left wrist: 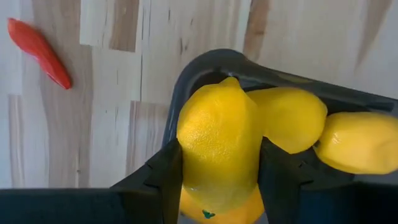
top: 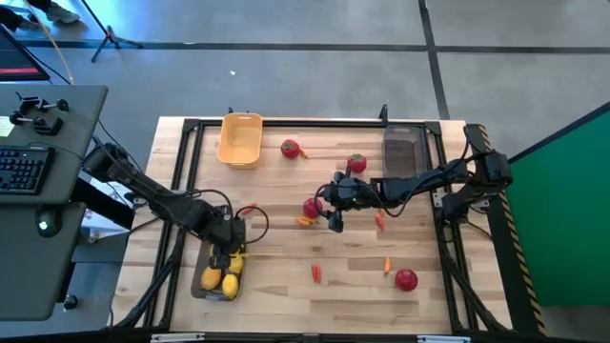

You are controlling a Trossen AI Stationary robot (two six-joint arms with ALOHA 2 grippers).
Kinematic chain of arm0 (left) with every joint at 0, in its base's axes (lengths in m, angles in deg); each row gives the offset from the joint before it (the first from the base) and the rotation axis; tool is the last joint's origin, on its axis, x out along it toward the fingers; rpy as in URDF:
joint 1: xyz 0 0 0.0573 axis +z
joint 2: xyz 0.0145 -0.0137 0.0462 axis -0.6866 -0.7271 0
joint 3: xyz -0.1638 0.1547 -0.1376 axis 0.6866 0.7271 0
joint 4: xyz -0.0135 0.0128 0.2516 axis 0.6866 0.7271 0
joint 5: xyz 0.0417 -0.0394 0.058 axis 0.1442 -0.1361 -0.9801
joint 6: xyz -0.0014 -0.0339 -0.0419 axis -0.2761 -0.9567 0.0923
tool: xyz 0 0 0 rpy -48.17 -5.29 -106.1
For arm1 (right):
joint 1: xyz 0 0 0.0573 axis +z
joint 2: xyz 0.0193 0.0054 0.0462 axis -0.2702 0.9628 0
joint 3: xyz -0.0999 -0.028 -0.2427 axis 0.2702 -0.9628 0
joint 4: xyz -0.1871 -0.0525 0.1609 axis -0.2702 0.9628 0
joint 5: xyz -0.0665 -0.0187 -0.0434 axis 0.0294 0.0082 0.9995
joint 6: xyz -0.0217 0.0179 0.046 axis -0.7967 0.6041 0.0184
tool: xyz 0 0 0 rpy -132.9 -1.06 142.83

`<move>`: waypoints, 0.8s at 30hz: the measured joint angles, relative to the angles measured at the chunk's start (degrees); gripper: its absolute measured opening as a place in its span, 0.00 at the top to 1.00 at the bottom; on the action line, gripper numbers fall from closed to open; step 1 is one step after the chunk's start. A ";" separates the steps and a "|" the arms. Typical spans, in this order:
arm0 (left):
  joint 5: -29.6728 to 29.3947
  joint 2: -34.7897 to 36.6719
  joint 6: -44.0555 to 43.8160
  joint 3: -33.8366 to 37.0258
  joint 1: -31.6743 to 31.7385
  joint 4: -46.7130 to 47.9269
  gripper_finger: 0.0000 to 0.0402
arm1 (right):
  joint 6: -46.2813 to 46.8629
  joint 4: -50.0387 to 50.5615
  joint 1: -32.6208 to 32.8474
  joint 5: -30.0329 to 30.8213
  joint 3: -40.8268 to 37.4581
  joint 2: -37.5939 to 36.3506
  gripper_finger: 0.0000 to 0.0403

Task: Sort produce into baskets
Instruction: Put the lemon into the bottom gray bin, then put the tomato into the top gray bin

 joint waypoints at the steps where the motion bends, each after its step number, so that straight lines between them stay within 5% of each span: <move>1: 0.01 0.00 -0.06 0.01 0.00 -0.05 0.62 | 0.01 -0.08 0.00 0.00 0.00 0.00 0.36; 12: 1.11 0.00 3.83 -1.68 -0.28 -0.06 0.43 | 0.02 -0.14 0.00 0.00 0.00 0.00 0.36; 24: 0.44 0.24 7.72 -2.04 0.20 2.91 0.46 | 1.31 -0.13 0.02 0.03 0.00 0.00 0.36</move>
